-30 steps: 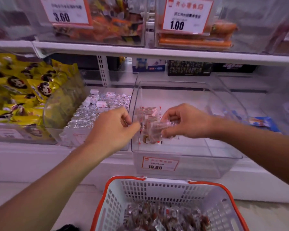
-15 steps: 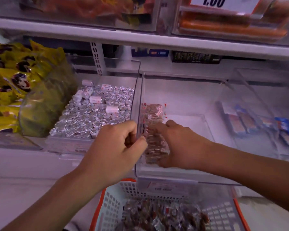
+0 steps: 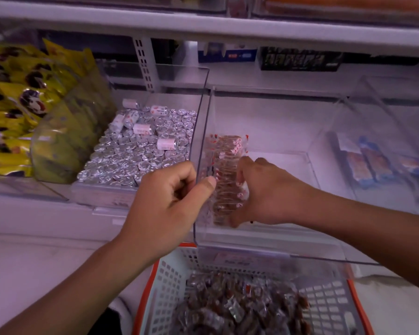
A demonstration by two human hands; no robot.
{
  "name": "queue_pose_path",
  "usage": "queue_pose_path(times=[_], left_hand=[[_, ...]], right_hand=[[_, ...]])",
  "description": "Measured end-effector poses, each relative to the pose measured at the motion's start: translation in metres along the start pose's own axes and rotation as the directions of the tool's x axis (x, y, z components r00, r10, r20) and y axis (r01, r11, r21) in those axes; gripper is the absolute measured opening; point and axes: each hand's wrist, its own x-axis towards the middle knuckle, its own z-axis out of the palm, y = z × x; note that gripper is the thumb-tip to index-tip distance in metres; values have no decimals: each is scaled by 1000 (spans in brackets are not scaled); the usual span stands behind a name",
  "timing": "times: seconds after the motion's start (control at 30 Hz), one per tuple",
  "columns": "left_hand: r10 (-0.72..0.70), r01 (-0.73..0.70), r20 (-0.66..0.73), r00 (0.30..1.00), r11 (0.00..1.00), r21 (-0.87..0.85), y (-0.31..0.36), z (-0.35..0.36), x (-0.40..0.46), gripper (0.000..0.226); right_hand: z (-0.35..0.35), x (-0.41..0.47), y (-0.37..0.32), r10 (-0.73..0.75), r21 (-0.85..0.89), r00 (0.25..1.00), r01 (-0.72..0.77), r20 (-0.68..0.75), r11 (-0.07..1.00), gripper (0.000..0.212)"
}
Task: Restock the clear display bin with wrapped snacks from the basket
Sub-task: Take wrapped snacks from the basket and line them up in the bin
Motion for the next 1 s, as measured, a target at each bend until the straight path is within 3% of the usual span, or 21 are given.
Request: queue_pose_path(times=[0.1,0.23,0.33,0.4,0.47,0.53,0.57,0.63,0.67,0.7,0.73,0.77,0.8,0.83,0.93,1.0], left_hand=[[22,-21,-54,998,1000,8,1,3,2,44],[12,-12,-51,999,1000,-9,4,6,5,45],[-21,11,-76,997,992,-126,3,8,0,47],[-43,11,-132,990,973,-231,1,8,-10,45],[-23,-51,-230,973,949,-312,-5,7,-28,43],[-25,-87,-335,942,945,-314,-19,5,-54,42],[-43,-57,-362,931,964,-260,-30,6,-72,42],[-49,56,-297,954,998,16,-58,15,-107,40],[-77,98,-109,991,972,212,-75,21,-125,38],[-206,130,144,968,900,417,-92,28,-145,32],[-411,134,355,840,790,598,-106,33,-164,21],[-599,124,472,647,693,710,-117,39,-181,12],[-723,120,498,479,616,779,-128,48,-197,25],[-793,122,487,367,560,820,-138,57,-212,40],[-837,231,451,309,526,818,-152,86,-242,57],[-849,415,458,265,529,740,-159,105,-253,67]], right_hand=[[-7,-2,0,-76,-51,995,72,-69,996,74],[-21,-17,-10,-92,-48,994,89,-58,995,61],[-36,-38,-12,-222,-134,954,197,-204,971,26],[-41,-63,-9,-376,-145,848,346,-374,927,17],[-33,-98,-7,-555,-226,668,518,-495,825,28],[-5,-123,-4,-715,-350,515,635,-474,689,33],[17,-129,-1,-765,-395,502,659,-403,640,33],[76,-131,8,-729,-402,678,645,-90,650,33],[108,-129,16,-589,-357,804,577,86,735,32],[144,-132,32,-410,-279,883,463,231,841,29],[178,-134,50,-236,-183,907,313,348,932,32],[209,-139,69,-97,-129,890,172,446,977,39],[235,-146,88,16,-100,872,38,489,994,44],[255,-154,104,86,-95,857,-43,508,995,46],[304,-178,137,314,50,819,-383,480,922,72],[322,-187,150,410,121,765,-529,496,840,86]])
